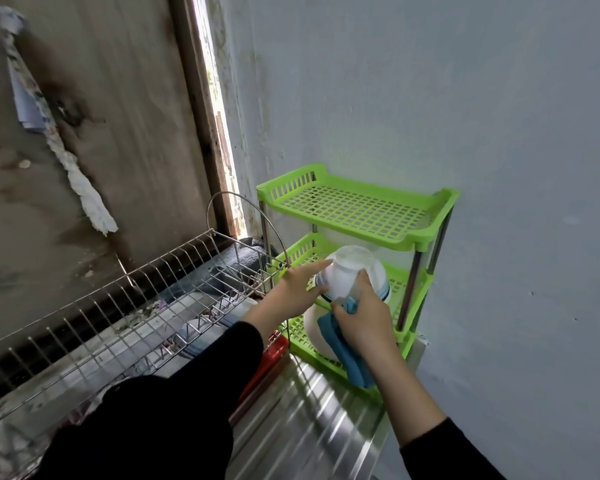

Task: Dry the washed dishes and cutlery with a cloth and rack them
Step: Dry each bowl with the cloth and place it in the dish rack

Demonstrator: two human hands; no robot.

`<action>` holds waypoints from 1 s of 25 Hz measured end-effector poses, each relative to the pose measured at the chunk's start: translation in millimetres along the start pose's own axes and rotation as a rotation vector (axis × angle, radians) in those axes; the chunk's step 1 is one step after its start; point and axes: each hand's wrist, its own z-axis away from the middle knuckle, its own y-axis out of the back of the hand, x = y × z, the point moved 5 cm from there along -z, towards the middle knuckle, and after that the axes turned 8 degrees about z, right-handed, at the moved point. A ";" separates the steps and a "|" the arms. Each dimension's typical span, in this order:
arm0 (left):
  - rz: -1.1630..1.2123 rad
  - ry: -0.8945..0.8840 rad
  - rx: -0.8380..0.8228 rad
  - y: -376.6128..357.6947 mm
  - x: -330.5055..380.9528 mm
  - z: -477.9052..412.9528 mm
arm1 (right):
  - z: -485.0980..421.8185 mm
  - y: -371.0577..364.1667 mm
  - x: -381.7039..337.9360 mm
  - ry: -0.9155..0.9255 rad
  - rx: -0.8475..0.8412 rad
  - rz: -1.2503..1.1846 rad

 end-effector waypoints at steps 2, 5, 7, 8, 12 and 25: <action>-0.015 -0.064 0.166 11.0 14.7 30.7 | 13.5 4.7 5.5 0.018 0.041 -0.131; -0.046 -0.073 0.300 20.0 24.4 87.3 | 38.9 11.7 14.6 0.033 0.051 -0.178; -0.081 -0.028 0.325 17.8 22.7 128.0 | 59.3 13.7 14.3 0.108 0.023 -0.120; -0.096 -0.002 0.342 14.6 19.7 150.4 | 71.3 13.1 12.9 0.164 0.007 -0.086; -0.209 0.113 0.423 2.4 7.6 236.7 | 119.9 0.6 8.2 0.370 -0.024 0.016; -0.613 0.730 0.489 -10.7 -12.4 538.2 | 330.5 -113.3 -30.7 0.769 -0.501 0.077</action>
